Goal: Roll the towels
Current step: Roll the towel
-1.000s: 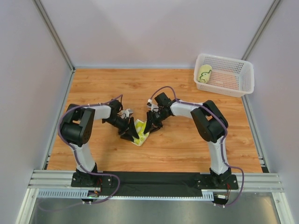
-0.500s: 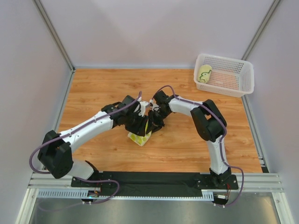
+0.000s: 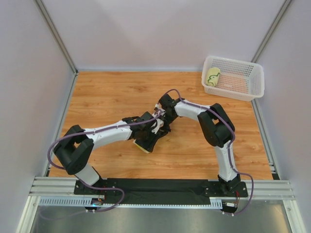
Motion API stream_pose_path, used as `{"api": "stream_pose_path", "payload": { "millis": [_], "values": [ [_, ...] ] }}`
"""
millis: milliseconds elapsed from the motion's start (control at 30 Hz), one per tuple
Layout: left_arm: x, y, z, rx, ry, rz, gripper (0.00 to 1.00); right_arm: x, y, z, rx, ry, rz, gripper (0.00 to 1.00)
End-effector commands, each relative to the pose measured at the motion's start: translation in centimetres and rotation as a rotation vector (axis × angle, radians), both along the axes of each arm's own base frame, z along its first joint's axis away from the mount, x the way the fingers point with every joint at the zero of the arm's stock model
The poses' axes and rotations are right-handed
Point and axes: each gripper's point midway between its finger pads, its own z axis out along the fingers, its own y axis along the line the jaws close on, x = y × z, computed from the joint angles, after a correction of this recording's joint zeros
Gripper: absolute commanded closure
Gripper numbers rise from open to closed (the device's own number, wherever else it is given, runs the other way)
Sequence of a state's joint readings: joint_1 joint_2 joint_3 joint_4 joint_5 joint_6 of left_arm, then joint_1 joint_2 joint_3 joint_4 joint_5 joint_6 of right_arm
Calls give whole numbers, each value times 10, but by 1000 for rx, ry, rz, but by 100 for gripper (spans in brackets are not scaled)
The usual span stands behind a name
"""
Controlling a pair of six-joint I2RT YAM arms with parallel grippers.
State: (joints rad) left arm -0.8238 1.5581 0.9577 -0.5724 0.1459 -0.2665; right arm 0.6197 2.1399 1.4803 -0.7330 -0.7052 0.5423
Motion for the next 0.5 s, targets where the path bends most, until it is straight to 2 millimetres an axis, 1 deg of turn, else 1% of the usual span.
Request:
{"api": "stream_pose_path", "payload": {
  "millis": [0,33,67,167,233,300,367,400,433,467],
  "values": [
    [5,-1,-18,42,-6,-7,43,-2,1,1,-17,9,5,89],
    [6,-1,-21,52,-4,-6,43,-2,1,2,-15,8,7,89],
    [9,4,-27,95,-6,11,43,-3,1,2,-13,8,8,89],
    [14,16,-34,167,-27,42,40,-5,-1,1,-14,15,13,89],
    [20,24,-36,209,-57,60,38,-7,-2,-1,-14,22,18,89],
    [21,28,-38,228,-67,68,39,-9,-3,-2,-13,23,25,89],
    [20,35,-45,271,-57,77,45,-10,-4,-3,-13,28,30,89],
    [20,37,-47,280,-56,79,51,-10,-5,-3,-11,27,33,89],
    [18,40,-52,298,-46,81,61,-11,-5,-3,-9,31,37,89],
    [17,42,-54,311,-40,79,63,-10,-6,-3,-6,32,35,88]
  ]
}}
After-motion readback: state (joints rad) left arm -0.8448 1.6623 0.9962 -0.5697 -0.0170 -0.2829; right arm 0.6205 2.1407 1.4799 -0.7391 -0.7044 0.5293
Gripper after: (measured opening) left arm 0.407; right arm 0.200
